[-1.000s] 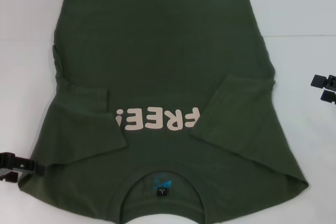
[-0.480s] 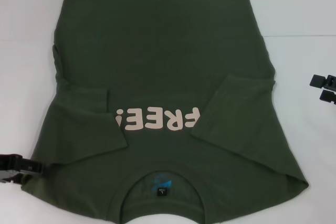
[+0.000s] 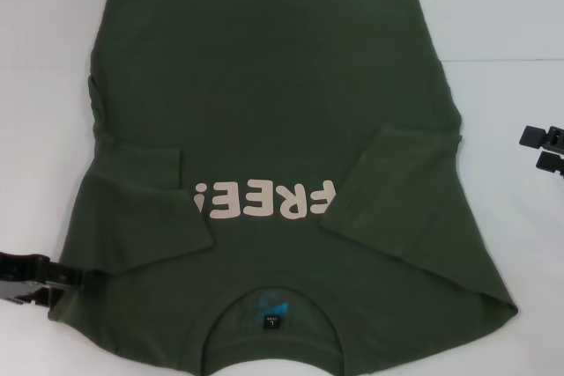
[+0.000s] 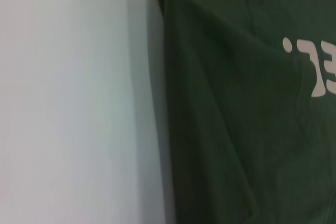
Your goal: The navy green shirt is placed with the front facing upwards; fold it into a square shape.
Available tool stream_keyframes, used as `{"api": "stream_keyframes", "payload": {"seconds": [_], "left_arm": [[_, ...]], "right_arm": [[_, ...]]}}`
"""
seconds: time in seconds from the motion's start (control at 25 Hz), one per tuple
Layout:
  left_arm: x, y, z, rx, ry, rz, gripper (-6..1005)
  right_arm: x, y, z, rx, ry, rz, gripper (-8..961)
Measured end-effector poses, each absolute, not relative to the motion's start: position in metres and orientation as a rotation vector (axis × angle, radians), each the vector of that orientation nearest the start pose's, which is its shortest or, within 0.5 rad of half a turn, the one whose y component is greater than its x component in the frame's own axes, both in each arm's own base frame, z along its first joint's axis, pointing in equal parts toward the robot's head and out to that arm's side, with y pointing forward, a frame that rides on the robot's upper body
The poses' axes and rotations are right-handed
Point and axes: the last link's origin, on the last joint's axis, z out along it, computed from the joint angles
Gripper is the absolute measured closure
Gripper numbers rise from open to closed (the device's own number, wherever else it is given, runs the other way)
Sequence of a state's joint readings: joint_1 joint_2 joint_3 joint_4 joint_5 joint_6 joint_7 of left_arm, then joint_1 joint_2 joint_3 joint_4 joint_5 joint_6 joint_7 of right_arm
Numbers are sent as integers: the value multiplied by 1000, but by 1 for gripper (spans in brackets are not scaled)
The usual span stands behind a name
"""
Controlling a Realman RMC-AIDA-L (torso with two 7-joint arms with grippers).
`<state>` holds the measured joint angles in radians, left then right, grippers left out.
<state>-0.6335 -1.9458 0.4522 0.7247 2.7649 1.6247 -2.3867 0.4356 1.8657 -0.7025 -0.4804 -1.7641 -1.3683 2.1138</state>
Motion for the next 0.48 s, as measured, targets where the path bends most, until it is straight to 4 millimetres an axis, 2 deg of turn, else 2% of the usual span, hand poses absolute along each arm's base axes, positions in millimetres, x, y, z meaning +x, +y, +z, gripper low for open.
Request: {"api": "stream_keyframes", "payload": {"seconds": [0.48], "left_arm": [[-329, 328, 59, -2204, -1967, -4, 111]], "right_arm": [[343, 338, 78, -1988, 1710, 914, 23]]}}
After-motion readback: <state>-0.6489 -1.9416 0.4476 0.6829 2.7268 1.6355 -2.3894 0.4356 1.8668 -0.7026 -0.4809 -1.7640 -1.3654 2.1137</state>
